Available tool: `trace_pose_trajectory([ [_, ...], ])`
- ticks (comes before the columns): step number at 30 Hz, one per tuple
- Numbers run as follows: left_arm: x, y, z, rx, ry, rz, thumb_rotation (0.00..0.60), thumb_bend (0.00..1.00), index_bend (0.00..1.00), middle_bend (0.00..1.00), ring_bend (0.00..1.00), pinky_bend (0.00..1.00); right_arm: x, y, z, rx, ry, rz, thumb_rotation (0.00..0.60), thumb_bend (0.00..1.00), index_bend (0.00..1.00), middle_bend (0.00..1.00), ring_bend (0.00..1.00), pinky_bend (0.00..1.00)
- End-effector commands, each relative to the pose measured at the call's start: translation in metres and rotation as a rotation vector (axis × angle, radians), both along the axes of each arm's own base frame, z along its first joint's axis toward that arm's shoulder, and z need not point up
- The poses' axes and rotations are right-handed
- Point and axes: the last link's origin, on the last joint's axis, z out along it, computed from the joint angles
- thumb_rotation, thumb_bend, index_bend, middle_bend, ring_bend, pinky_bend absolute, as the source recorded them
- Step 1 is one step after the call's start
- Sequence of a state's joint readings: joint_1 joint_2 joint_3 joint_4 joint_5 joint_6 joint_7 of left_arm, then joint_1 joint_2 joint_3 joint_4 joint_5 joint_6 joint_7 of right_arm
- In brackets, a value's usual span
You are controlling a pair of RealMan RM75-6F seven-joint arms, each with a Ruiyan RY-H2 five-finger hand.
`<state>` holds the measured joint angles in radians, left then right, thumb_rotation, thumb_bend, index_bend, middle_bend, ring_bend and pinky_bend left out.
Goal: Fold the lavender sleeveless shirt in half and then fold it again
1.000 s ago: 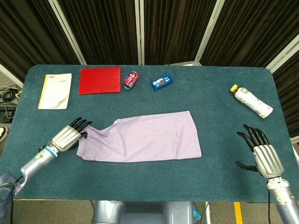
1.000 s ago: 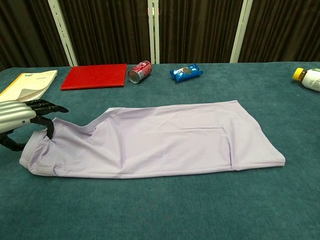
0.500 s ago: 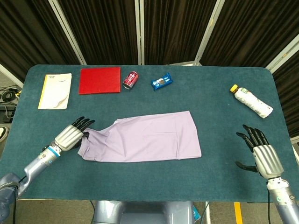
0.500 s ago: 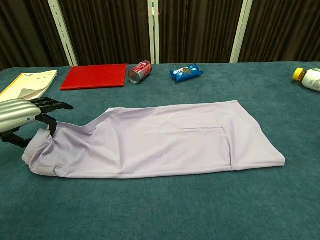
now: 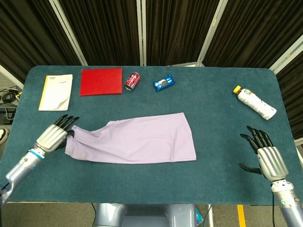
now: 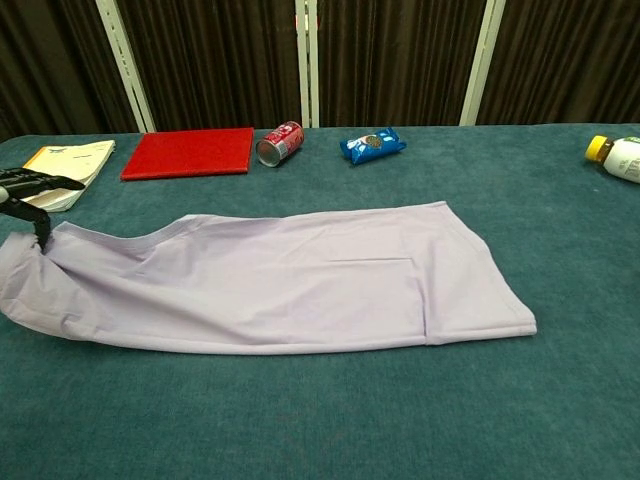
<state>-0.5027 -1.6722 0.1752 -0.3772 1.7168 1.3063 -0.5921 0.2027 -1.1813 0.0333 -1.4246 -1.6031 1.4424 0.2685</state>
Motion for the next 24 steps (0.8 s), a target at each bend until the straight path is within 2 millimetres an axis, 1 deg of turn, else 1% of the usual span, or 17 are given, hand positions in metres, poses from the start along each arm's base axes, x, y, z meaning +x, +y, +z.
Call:
trace_pose_trajectory([
  [1, -0.009, -0.003, 0.01, 0.022, 0.003, 0.029, 0.6, 0.61, 0.74, 0.0, 0.0, 0.0, 0.0, 0.0, 0.0, 0.001, 0.002, 0.001, 0.6, 0.0, 0.2, 0.0, 0.0, 0.0],
  [6, -0.035, -0.011, 0.034, 0.075, 0.032, 0.113, 0.6, 0.61, 0.75, 0.0, 0.0, 0.0, 0.002, 0.001, -0.001, -0.002, 0.018, 0.01, 0.6, 0.0, 0.2, 0.0, 0.0, 0.0],
  [11, -0.064, -0.022, 0.062, 0.157, 0.042, 0.225, 0.6, 0.61, 0.75, 0.0, 0.0, 0.0, 0.004, 0.002, -0.001, -0.023, 0.066, 0.031, 0.6, 0.0, 0.2, 0.0, 0.0, 0.0],
  [12, -0.072, -0.026, 0.071, 0.183, 0.05, 0.257, 0.6, 0.61, 0.75, 0.0, 0.0, 0.0, 0.004, 0.002, -0.001, -0.028, 0.079, 0.037, 0.6, 0.0, 0.2, 0.0, 0.0, 0.0],
  [14, -0.082, -0.032, 0.082, 0.213, 0.061, 0.292, 0.6, 0.61, 0.75, 0.0, 0.0, 0.0, 0.005, 0.003, -0.001, -0.034, 0.09, 0.043, 0.6, 0.0, 0.2, 0.0, 0.0, 0.0],
  [17, -0.088, -0.036, 0.089, 0.242, 0.043, 0.323, 0.6, 0.61, 0.75, 0.0, 0.0, 0.0, 0.005, 0.003, -0.001, -0.038, 0.099, 0.048, 0.6, 0.0, 0.2, 0.0, 0.0, 0.0],
  [20, -0.089, -0.037, 0.092, 0.261, 0.024, 0.332, 0.6, 0.61, 0.75, 0.0, 0.0, 0.0, 0.006, 0.003, -0.001, -0.041, 0.103, 0.052, 0.6, 0.0, 0.2, 0.0, 0.0, 0.0],
  [22, -0.086, -0.036, 0.093, 0.265, 0.01, 0.318, 0.6, 0.61, 0.75, 0.0, 0.0, 0.0, 0.005, 0.003, -0.001, -0.04, 0.107, 0.052, 0.6, 0.0, 0.19, 0.0, 0.0, 0.0],
  [24, -0.077, -0.033, 0.09, 0.264, -0.023, 0.272, 0.6, 0.61, 0.75, 0.0, 0.0, 0.0, 0.005, 0.003, 0.0, -0.037, 0.117, 0.051, 0.6, 0.0, 0.18, 0.0, 0.0, 0.0],
])
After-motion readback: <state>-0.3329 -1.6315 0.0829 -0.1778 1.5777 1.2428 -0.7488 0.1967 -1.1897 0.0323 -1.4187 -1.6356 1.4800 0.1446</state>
